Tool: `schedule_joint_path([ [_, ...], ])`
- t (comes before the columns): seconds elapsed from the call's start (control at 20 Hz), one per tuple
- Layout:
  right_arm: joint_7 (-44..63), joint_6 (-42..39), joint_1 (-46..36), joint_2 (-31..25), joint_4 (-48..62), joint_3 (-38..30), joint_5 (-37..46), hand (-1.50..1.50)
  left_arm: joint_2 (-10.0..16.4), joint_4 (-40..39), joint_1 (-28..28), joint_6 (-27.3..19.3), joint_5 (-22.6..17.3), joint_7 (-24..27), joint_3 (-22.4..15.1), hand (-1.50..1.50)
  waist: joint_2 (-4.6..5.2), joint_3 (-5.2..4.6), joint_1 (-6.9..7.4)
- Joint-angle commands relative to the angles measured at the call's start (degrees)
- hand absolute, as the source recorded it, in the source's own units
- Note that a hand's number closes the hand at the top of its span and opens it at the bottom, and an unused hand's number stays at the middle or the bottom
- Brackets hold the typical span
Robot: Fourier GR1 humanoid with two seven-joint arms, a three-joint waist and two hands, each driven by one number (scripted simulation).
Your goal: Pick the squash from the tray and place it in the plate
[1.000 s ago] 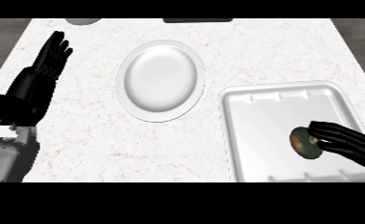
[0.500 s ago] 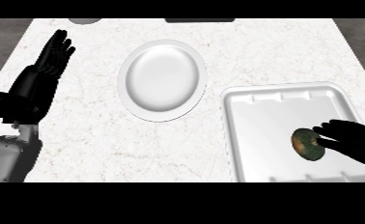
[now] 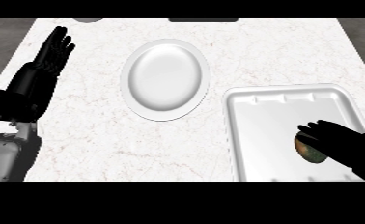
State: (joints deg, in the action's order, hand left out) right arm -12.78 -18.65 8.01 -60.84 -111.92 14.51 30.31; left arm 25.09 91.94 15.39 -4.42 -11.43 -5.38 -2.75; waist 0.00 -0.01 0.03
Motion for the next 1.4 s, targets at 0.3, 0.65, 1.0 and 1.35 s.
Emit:
schedule_joint_path([
  [0.3, -0.59, -2.23, -7.82, 8.12, 13.34, 1.39, 12.14, -1.5, -3.03, -4.1, 2.84, 1.34, 3.47, 1.11, 1.15, 0.0, 0.09, 0.03, -0.08],
  [0.65, -3.6, -3.06, -10.76, 13.93, 21.07, 1.94, 18.43, -1.5, -3.23, -4.33, 1.45, 5.03, 2.74, 2.16, 4.66, 0.0, 0.08, 0.02, 0.03],
  [1.0, -1.6, -1.84, -10.01, 21.65, 23.97, 4.87, 26.14, -1.5, -6.18, -0.24, -3.72, 4.95, 5.44, 3.33, 4.12, 0.0, -0.03, 0.01, 0.09],
  [1.35, -10.65, 2.44, -13.27, 23.21, 33.55, 1.27, 27.3, 1.5, -5.95, 0.53, -1.97, 6.63, 5.85, 1.25, 5.65, 0.0, 0.02, 0.02, 0.1],
])
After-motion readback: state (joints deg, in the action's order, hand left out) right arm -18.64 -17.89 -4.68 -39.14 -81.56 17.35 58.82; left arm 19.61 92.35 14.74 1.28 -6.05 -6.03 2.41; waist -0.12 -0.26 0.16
